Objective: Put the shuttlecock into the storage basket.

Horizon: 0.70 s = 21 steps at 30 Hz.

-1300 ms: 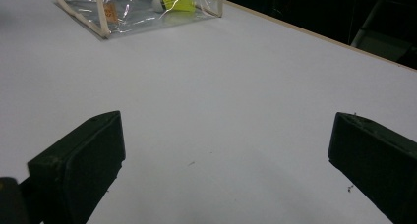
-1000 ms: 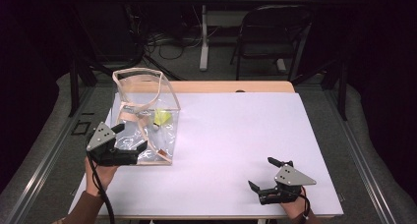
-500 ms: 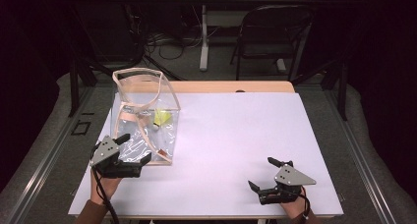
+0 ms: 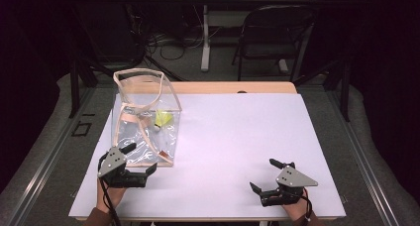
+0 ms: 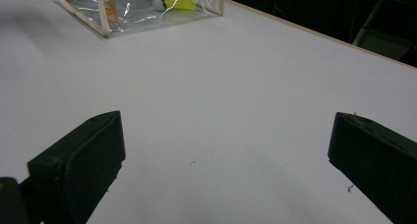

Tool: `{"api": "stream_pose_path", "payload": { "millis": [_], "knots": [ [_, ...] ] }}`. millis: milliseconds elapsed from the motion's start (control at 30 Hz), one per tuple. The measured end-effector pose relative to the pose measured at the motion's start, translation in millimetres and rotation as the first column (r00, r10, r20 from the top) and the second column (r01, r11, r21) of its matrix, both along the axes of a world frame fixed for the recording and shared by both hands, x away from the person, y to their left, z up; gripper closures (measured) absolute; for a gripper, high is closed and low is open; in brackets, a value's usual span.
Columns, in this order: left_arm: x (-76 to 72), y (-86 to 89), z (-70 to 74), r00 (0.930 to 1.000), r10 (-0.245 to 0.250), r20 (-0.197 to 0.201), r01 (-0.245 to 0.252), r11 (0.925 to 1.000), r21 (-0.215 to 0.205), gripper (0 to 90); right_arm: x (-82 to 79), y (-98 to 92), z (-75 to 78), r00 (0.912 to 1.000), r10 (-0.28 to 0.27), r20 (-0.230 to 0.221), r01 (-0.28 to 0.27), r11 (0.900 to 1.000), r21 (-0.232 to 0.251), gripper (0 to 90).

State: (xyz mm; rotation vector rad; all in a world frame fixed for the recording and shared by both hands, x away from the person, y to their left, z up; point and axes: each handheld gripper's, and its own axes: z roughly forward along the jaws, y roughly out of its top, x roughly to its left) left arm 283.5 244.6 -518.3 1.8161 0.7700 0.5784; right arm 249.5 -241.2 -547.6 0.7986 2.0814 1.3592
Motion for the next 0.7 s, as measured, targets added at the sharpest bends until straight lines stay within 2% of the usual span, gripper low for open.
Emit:
{"api": "stream_pose_path", "payload": {
  "millis": [133,267,467,567,700],
  "knots": [
    [-2.7,-1.4,-7.6,0.9999,-0.006,-0.012,0.006,1.0000,-0.003,0.0,0.0,0.2,-0.1,1.0000,0.000,0.001,0.000,1.000,0.001,0.2],
    [-5.7,-1.0,-15.2,0.9999,-0.009,0.013,0.009,1.0000,-0.002,0.0,-0.3,0.2,0.1,1.0000,0.000,0.002,0.000,1.000,0.002,0.2],
    [-10.3,-1.8,-26.8,0.9997,-0.017,0.018,0.017,0.9998,-0.013,0.0,-0.5,0.5,0.2,1.0000,0.001,0.002,-0.001,1.000,0.002,0.2],
    [-12.8,-4.7,-32.0,0.9993,-0.022,0.030,0.021,0.9996,0.018,0.0,-0.8,0.6,0.3,1.0000,0.002,0.002,-0.002,1.000,0.003,0.2],
    [-12.6,-8.3,-35.4,0.9992,-0.038,0.014,0.037,0.9990,0.025,0.0,-1.0,0.2,0.2,1.0000,0.001,0.002,-0.001,1.000,0.002,0.2]
  ]
}}
